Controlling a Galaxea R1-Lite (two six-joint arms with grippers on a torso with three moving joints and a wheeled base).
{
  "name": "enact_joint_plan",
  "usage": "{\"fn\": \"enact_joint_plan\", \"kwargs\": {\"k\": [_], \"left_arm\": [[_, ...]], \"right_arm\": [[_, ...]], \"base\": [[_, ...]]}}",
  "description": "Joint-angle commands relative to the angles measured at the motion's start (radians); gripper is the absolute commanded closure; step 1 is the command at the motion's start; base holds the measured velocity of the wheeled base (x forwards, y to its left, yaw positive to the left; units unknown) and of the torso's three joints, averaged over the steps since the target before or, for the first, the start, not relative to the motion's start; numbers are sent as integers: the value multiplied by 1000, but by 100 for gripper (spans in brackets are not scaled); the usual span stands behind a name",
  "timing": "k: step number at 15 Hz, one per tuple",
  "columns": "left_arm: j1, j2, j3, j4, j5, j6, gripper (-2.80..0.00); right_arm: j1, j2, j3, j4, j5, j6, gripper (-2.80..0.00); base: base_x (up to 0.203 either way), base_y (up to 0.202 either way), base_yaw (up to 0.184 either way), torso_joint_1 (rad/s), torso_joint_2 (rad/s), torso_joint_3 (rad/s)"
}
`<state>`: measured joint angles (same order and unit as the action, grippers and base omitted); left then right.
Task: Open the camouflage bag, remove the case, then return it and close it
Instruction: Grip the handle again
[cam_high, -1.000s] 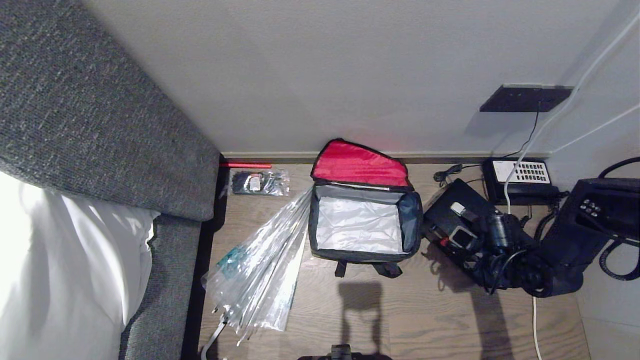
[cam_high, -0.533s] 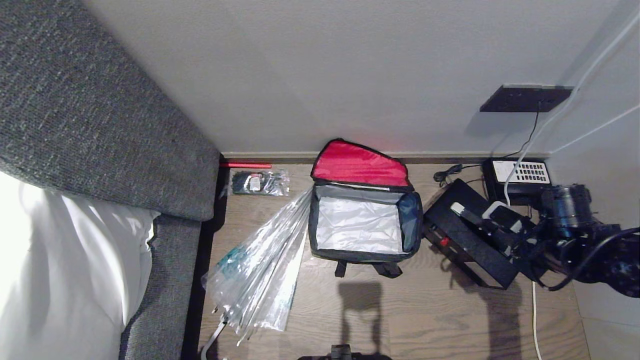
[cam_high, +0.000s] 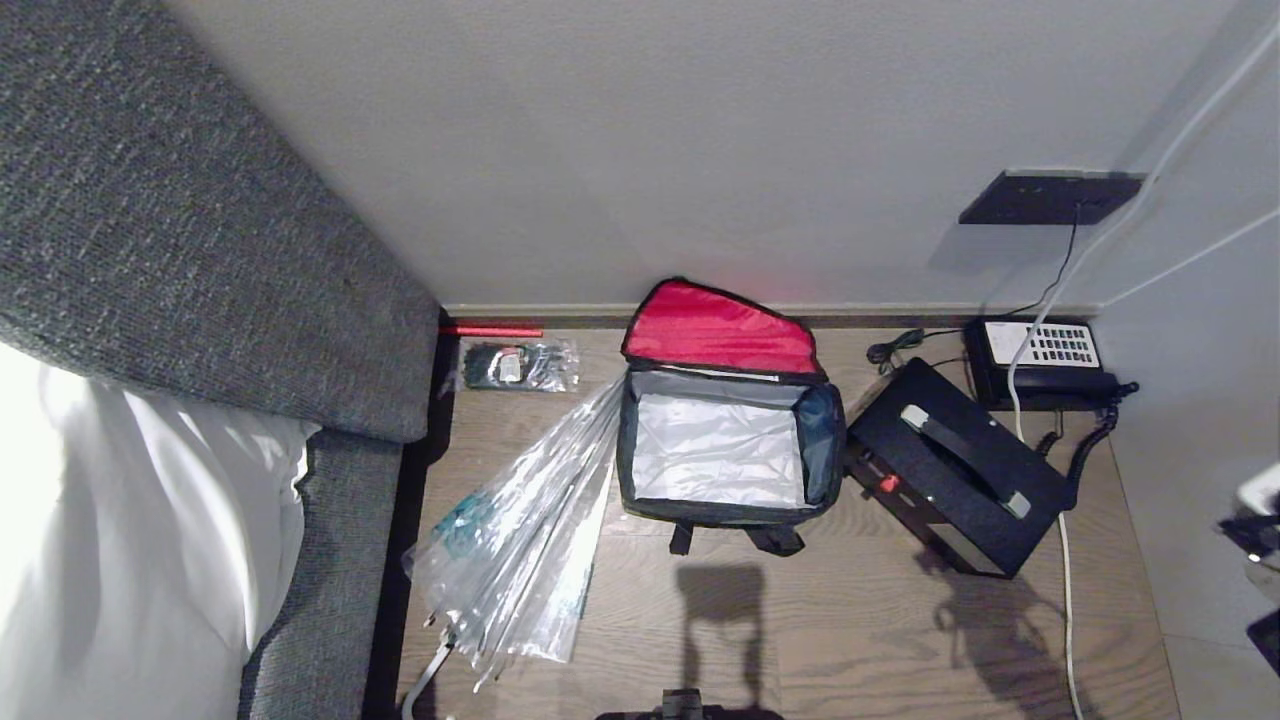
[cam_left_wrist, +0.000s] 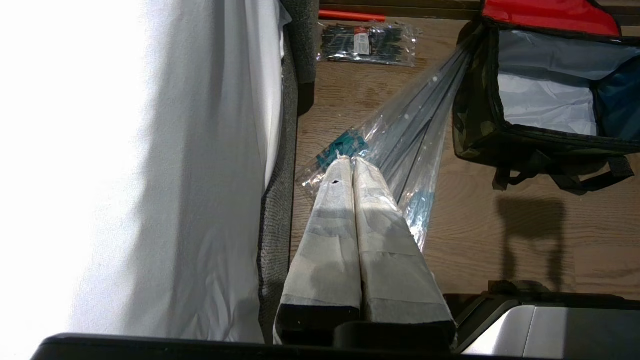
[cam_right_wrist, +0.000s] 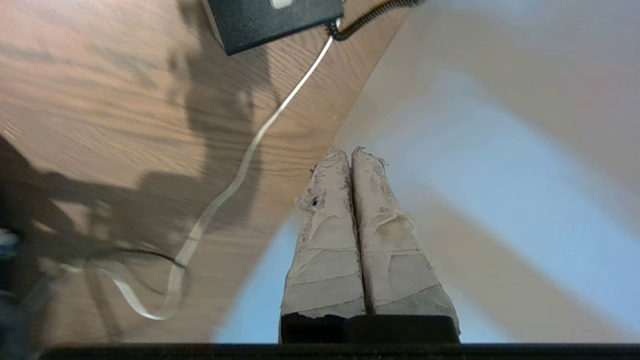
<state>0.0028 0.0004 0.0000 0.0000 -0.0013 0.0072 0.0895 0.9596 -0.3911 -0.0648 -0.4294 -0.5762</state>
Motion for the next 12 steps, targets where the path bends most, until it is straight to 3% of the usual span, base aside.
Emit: {"fn": "enact_joint_plan", "kwargs": {"k": [1, 3, 6, 7, 9, 12], "left_arm": [[0, 0, 0, 0, 0, 0, 0], [0, 0, 0, 0, 0, 0, 0], [0, 0, 0, 0, 0, 0, 0], [-1, 0, 0, 0, 0, 0, 0], [0, 0, 0, 0, 0, 0, 0], [-1, 0, 0, 0, 0, 0, 0]], "right_arm": [[4, -280, 62, 56, 7, 61, 0], [-5, -469, 149, 121, 71, 183, 0], [-42, -692, 292, 154, 316, 412, 0], [-49, -735, 328, 128, 374, 454, 0], [-63, -828, 383, 52, 424, 475, 0], [-72, -967, 392, 58, 442, 497, 0]], "base": [[0, 0, 0, 0, 0, 0], [0, 0, 0, 0, 0, 0], [0, 0, 0, 0, 0, 0], [0, 0, 0, 0, 0, 0], [0, 0, 0, 0, 0, 0], [0, 0, 0, 0, 0, 0]]}}
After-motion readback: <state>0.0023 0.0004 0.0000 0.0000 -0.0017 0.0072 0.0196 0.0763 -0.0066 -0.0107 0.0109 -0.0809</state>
